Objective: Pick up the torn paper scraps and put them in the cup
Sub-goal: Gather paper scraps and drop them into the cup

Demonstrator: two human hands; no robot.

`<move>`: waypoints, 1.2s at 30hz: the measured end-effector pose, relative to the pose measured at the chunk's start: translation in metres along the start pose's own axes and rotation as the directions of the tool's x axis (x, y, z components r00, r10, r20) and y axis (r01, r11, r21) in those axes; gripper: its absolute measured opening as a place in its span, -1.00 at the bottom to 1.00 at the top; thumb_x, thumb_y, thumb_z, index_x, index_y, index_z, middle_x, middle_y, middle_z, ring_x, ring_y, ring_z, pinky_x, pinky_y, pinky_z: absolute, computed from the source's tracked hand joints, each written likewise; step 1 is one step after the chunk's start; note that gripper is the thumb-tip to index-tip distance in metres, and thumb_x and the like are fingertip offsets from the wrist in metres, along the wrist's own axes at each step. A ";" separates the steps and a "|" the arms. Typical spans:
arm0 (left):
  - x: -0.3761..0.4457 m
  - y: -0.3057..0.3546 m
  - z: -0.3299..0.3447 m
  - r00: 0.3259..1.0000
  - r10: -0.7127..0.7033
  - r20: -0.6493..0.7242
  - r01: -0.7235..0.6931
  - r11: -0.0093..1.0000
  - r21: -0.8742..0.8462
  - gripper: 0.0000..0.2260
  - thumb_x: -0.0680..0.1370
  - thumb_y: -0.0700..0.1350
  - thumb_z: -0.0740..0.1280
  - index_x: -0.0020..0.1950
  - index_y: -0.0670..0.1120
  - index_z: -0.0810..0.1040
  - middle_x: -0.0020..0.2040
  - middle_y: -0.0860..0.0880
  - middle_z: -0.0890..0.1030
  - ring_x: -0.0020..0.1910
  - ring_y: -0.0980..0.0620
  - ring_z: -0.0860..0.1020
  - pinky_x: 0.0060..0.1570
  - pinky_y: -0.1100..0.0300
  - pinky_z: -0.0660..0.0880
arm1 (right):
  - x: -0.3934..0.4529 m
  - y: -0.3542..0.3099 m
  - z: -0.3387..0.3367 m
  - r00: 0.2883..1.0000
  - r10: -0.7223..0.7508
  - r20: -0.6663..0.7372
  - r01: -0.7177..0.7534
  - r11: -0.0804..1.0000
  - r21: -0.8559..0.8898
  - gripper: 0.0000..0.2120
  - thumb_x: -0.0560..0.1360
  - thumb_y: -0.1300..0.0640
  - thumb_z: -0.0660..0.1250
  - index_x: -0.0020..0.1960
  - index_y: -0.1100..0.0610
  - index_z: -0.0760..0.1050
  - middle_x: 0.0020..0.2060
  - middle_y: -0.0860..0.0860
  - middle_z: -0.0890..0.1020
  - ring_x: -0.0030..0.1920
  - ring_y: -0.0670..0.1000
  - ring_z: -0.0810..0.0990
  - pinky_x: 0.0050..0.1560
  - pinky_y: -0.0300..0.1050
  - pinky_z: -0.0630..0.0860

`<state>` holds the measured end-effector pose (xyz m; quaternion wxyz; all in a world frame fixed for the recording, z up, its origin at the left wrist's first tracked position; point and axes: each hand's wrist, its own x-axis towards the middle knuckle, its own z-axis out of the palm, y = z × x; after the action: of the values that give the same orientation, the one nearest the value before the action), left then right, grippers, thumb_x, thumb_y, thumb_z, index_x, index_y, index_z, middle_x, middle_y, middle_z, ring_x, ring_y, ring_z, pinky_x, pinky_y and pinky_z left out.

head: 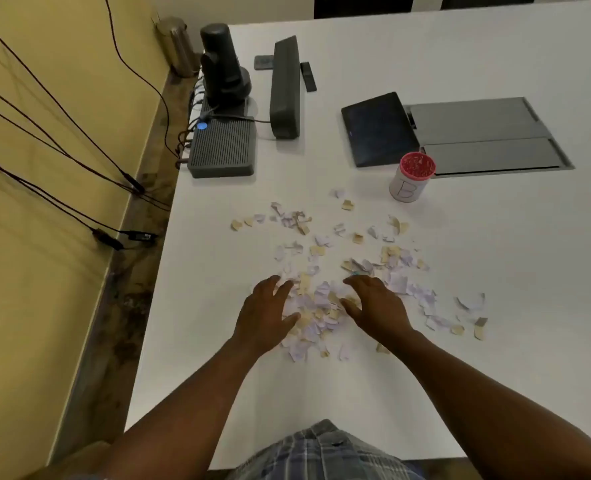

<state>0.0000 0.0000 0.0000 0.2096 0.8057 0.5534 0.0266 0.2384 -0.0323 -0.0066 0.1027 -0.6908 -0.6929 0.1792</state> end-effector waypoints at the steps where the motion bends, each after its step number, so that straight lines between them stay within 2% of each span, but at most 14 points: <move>1: 0.003 -0.001 0.003 0.997 -0.016 0.071 0.013 0.999 0.039 -0.40 0.52 0.19 0.25 0.50 0.05 0.16 0.53 -0.07 0.15 0.49 -0.10 0.13 0.35 -0.04 0.30 | 0.002 0.001 0.002 0.999 0.012 0.049 -0.011 1.000 -0.029 -0.52 0.52 -0.18 0.25 0.38 -0.04 0.34 0.36 -0.03 0.45 0.33 0.02 0.42 0.08 -0.08 0.49; 5: 0.017 -0.005 0.015 0.981 -0.064 0.181 0.038 0.989 0.145 -0.31 0.49 0.26 0.26 0.52 0.12 0.05 0.57 -0.07 -0.03 0.53 -0.18 -0.02 0.38 -0.12 0.23 | 0.008 0.004 0.014 0.969 0.101 0.226 -0.079 0.991 -0.105 -0.33 0.48 -0.24 0.28 0.49 -0.08 0.12 0.48 0.02 0.25 0.43 0.08 0.28 0.18 0.02 0.48; 10: 0.034 0.000 0.024 0.969 -0.045 0.243 0.017 0.993 0.116 -0.31 0.45 0.28 0.30 0.49 0.18 0.08 0.56 -0.05 -0.03 0.52 -0.18 0.03 0.31 -0.16 0.32 | 0.014 -0.002 0.025 0.948 0.061 0.312 -0.027 0.993 -0.112 -0.26 0.49 -0.17 0.32 0.52 -0.17 -0.03 0.53 0.03 0.12 0.49 0.11 0.18 0.22 0.08 0.47; 12: 0.037 0.004 0.028 0.968 -0.033 0.247 0.004 0.993 0.120 -0.32 0.46 0.26 0.30 0.49 0.18 0.08 0.56 -0.05 -0.01 0.51 -0.16 0.06 0.28 -0.13 0.35 | 0.017 -0.004 0.028 0.954 0.045 0.297 -0.005 0.991 -0.136 -0.26 0.50 -0.12 0.33 0.52 -0.15 -0.02 0.53 0.04 0.12 0.49 0.13 0.19 0.23 0.08 0.47; 14: 0.041 0.006 0.031 0.970 -0.028 0.241 -0.002 0.992 0.124 -0.32 0.46 0.25 0.30 0.49 0.18 0.07 0.56 -0.05 -0.01 0.51 -0.17 0.05 0.29 -0.13 0.34 | 0.021 -0.002 0.028 0.974 0.041 0.222 0.001 0.983 -0.184 -0.30 0.51 -0.09 0.33 0.52 -0.09 0.03 0.52 0.07 0.17 0.47 0.15 0.22 0.21 0.09 0.47; 17: 0.047 0.009 0.033 0.966 -0.032 0.256 -0.002 0.991 0.131 -0.34 0.47 0.25 0.29 0.49 0.18 0.07 0.56 -0.06 -0.02 0.51 -0.19 0.04 0.29 -0.16 0.33 | 0.030 0.005 0.025 0.986 0.103 0.134 -0.073 0.975 -0.210 -0.34 0.50 -0.10 0.34 0.49 -0.02 0.13 0.48 0.10 0.25 0.43 0.17 0.27 0.21 0.14 0.45; 20: 0.050 0.011 0.034 0.958 -0.029 0.287 -0.002 0.994 0.109 -0.34 0.48 0.21 0.31 0.49 0.16 0.08 0.56 -0.08 0.00 0.50 -0.20 0.07 0.26 -0.19 0.37 | 0.037 0.015 0.021 0.959 0.196 0.204 -0.151 0.965 -0.217 -0.31 0.49 -0.11 0.35 0.49 -0.01 0.10 0.49 0.11 0.20 0.44 0.20 0.23 0.27 0.18 0.39; 22: 0.052 0.013 0.034 0.956 -0.018 0.294 -0.017 0.993 0.116 -0.36 0.49 0.15 0.34 0.48 0.14 0.12 0.53 -0.11 0.06 0.46 -0.20 0.13 0.21 -0.18 0.43 | 0.040 0.018 0.018 0.939 0.206 0.276 -0.152 0.967 -0.204 -0.34 0.51 -0.07 0.33 0.50 -0.03 0.10 0.49 0.12 0.17 0.44 0.21 0.22 0.22 0.16 0.44; 25: 0.056 0.017 0.034 0.962 0.002 0.275 -0.048 0.986 0.162 -0.51 0.51 0.01 0.37 0.40 0.04 0.31 0.45 -0.11 0.21 0.36 -0.15 0.26 0.08 -0.06 0.53 | 0.040 0.017 0.014 0.956 0.103 0.275 -0.041 0.974 -0.222 -0.58 0.55 0.10 0.26 0.38 0.05 0.29 0.34 0.15 0.32 0.27 0.18 0.36 -0.06 0.04 0.57; 28: 0.058 0.018 0.037 0.976 0.037 0.214 -0.064 0.990 0.124 -0.73 0.54 -0.19 0.31 0.24 -0.08 0.50 0.32 -0.12 0.36 0.20 -0.11 0.38 -0.06 0.04 0.54 | 0.039 0.013 0.011 0.969 0.014 0.246 0.047 0.969 -0.242 -0.75 0.53 0.25 0.25 0.20 0.14 0.42 0.07 0.14 0.45 0.04 0.14 0.47 -0.25 -0.04 0.52; 32: 0.062 0.016 0.036 0.982 0.068 0.173 -0.074 0.997 0.024 -0.80 0.49 -0.32 0.30 0.09 -0.19 0.58 0.11 -0.14 0.48 0.02 -0.11 0.47 -0.11 0.11 0.48 | 0.040 0.013 0.012 0.974 -0.008 0.227 0.060 0.973 -0.222 -0.75 0.53 0.29 0.24 0.20 0.17 0.43 -0.05 0.14 0.48 -0.11 0.14 0.51 -0.31 -0.08 0.42; 34: 0.063 0.015 0.035 0.985 0.064 0.159 -0.063 0.998 -0.012 -0.88 0.51 -0.30 0.26 -0.04 -0.25 0.59 0.00 -0.18 0.52 -0.06 -0.12 0.52 -0.15 0.13 0.42 | 0.042 0.016 0.012 0.977 0.000 0.212 0.042 0.980 -0.194 -0.72 0.51 0.30 0.25 0.22 0.17 0.44 -0.08 0.14 0.51 -0.15 0.14 0.54 -0.27 -0.08 0.46; 36: 0.064 0.014 0.033 0.987 0.033 0.155 -0.022 0.997 -0.072 -0.87 0.53 -0.27 0.26 -0.09 -0.28 0.58 -0.05 -0.21 0.55 -0.09 -0.14 0.55 -0.13 0.11 0.42 | 0.044 0.020 0.011 0.982 0.023 0.186 0.005 0.989 -0.148 -0.70 0.52 0.29 0.23 0.23 0.14 0.46 -0.09 0.13 0.56 -0.13 0.13 0.57 -0.18 -0.07 0.52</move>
<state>0.0459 0.0439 -0.0374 0.2799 0.8049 0.5230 -0.0144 0.2517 0.0099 -0.0292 -0.0153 -0.6796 -0.7078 0.1920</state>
